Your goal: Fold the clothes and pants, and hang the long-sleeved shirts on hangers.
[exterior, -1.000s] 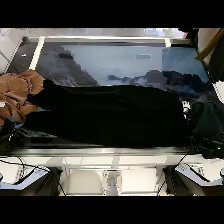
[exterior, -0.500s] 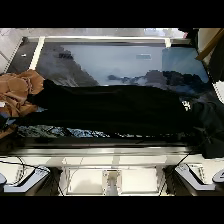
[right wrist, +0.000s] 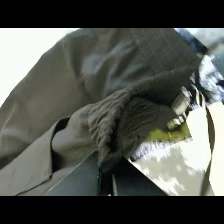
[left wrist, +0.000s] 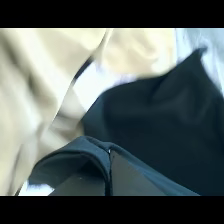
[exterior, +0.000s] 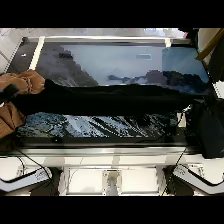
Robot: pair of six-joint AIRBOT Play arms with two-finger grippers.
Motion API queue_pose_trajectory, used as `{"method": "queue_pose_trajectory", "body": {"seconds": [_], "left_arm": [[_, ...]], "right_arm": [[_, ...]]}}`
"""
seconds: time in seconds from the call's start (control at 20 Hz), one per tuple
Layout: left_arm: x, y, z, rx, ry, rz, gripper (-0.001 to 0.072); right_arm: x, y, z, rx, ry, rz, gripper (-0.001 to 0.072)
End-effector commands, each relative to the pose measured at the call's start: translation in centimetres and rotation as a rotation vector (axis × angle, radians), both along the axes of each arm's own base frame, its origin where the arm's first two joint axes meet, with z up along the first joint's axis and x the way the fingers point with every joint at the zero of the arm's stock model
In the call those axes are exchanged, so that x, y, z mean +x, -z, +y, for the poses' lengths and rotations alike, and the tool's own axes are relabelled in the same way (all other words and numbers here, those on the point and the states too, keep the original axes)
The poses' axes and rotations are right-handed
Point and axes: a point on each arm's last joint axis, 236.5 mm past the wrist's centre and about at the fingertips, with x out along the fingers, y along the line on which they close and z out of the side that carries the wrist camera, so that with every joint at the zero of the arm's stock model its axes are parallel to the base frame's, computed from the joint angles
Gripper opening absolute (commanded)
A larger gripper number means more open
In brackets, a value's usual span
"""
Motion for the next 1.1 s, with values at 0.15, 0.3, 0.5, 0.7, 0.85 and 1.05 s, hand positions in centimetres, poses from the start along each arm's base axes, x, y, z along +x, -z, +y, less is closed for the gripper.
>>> {"method": "queue_pose_trajectory", "body": {"seconds": [0.15, 0.3, 0.5, 0.7, 0.85, 1.05], "left_arm": [[8.4, 4.5, -1.1, 0.004, 0.012, 0.026, 0.0006], [10.5, 5.0, -0.5, 0.001, -0.022, -0.028, 0.0006], [13.3, 4.4, -2.0, 0.038, 0.007, -0.117, 0.0006], [15.9, 3.1, -2.8, 0.045, -0.019, -0.24, 0.0007], [16.2, 3.5, -3.5, 0.043, -0.006, -0.238, 0.016], [15.8, 0.4, -2.9, 0.011, -0.038, -0.246, 0.0528]], "right_arm": [[8.4, 5.6, -0.1, 0.014, 0.075, 0.027, 0.0015], [10.9, 7.4, -0.7, 0.0, 0.128, 0.008, 0.0015], [12.9, 9.2, -0.8, -0.003, 0.189, -0.011, 0.0015], [14.3, 9.5, -1.5, 0.018, 0.281, -0.043, 0.0016], [15.0, 9.1, -1.5, -0.003, 0.293, -0.073, 0.005], [15.6, 6.5, -1.9, -0.002, 0.262, -0.1, 0.0379]]}}
